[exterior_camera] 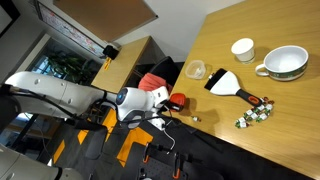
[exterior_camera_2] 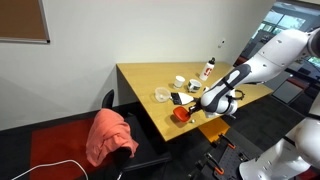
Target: Move the orange lid near the edge closer to you
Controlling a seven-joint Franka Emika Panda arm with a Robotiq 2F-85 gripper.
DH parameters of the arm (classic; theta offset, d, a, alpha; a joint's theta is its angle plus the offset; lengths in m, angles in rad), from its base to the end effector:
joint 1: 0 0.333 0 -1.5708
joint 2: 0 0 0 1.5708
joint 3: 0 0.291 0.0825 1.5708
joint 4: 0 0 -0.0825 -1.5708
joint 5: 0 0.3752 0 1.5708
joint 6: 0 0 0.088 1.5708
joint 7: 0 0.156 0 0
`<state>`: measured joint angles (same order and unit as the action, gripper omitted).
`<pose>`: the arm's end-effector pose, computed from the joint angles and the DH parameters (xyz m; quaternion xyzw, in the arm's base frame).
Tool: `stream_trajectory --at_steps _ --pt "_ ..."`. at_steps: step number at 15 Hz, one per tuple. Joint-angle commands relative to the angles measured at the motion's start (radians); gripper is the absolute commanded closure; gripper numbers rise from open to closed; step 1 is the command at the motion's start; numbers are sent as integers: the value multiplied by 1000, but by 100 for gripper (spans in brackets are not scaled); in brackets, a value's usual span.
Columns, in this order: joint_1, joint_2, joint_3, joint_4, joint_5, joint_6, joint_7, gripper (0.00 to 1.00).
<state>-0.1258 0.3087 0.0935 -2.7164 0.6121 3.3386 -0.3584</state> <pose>0.4011 -0.0752 0.0971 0.9782 -0.1484 0.1426 0.0271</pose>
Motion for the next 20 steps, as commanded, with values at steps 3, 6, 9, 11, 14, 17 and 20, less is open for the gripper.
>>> stream_trajectory --at_steps 3,6,9,11,14,17,20 --pt "1 164 7 139 6 21 36 98" --pt "5 200 6 171 9 16 31 68" --pt "1 185 24 161 7 15 26 52" --pt "9 148 31 132 14 7 26 37" --pt "38 88 17 84 18 -14 13 15" --pt "89 13 -70 33 -144 -52 148 0" --pt "123 -54 -167 28 -290 -137 222 0"
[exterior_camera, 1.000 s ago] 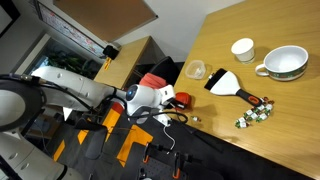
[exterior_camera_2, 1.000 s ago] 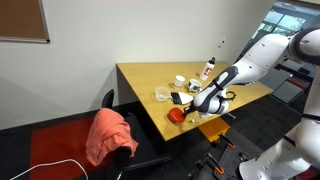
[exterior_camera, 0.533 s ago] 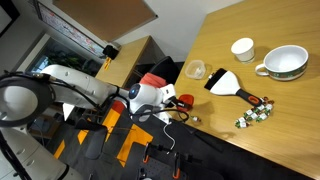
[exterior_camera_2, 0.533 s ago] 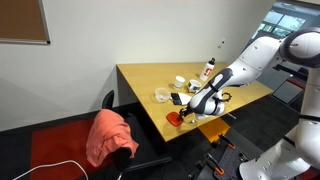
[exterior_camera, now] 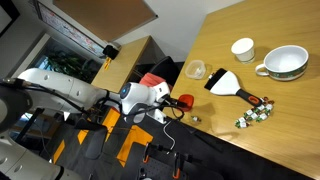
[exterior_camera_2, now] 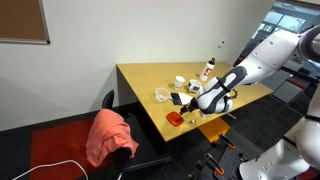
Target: Move the orange lid near the edge closer to you
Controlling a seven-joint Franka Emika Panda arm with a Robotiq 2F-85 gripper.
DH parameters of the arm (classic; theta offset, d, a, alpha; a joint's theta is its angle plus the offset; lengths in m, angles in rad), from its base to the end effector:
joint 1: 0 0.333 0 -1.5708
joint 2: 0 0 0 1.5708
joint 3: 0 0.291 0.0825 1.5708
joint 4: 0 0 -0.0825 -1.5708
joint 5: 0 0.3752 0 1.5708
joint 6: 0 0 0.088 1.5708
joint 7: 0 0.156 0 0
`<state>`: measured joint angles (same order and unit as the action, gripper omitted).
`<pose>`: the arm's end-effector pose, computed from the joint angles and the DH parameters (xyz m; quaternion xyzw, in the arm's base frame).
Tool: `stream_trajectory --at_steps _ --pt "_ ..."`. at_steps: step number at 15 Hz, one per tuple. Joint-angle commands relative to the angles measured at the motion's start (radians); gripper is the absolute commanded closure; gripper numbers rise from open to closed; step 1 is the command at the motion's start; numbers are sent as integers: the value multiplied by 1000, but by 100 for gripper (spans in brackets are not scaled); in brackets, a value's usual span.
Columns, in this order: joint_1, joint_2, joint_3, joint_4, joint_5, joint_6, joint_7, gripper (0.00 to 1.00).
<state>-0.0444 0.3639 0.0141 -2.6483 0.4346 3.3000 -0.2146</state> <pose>0.4276 -0.0591 0.0880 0.9821 -0.1265 0.1384 0.0178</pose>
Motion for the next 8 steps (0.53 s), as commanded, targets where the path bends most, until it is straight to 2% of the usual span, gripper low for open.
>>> stream_trajectory --at_steps 1,5,7,8 --pt "72 -121 -118 -15 -50 -148 9 0" --pt "201 -176 -321 42 -186 -335 67 0" --pt "250 -205 -401 81 -297 -419 117 0" --pt "259 -223 -420 101 -341 -458 128 0"
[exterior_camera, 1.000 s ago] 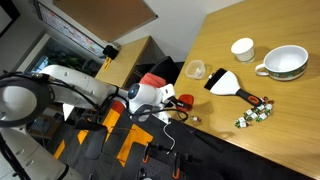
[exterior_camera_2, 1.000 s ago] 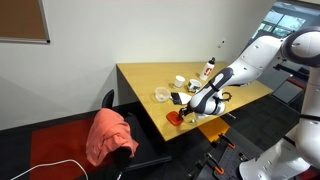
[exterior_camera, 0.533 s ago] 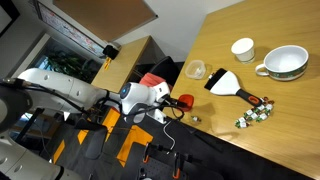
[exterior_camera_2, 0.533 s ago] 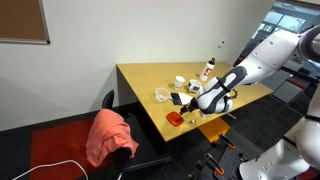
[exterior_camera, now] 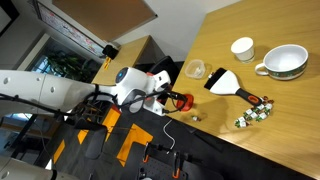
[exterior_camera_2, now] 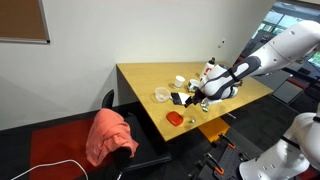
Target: Move the orange lid near the edge closer to you
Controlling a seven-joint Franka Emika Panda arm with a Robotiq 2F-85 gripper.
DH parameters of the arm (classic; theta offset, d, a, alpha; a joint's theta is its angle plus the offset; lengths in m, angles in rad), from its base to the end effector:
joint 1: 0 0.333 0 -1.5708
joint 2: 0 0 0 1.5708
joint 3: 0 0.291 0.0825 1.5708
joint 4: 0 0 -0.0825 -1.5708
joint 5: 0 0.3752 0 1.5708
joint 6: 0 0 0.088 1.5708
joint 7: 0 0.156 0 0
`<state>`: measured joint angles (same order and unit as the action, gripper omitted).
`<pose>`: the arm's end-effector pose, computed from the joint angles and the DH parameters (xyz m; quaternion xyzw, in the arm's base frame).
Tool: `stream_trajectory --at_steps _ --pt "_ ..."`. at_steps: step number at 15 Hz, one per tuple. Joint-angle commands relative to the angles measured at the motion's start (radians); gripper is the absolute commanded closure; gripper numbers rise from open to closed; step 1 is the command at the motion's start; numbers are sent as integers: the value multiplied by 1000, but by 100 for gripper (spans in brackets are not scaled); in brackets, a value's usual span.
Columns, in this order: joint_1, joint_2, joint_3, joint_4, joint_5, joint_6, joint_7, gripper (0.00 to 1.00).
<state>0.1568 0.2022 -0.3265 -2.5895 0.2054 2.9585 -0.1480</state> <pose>0.4489 -0.0985 0.1436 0.9904 -0.1035 0.0894 0.0185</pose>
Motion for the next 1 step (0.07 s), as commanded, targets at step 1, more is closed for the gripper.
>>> stream_trajectory --at_steps 1 --pt "-40 -85 -4 67 -210 -154 112 0"
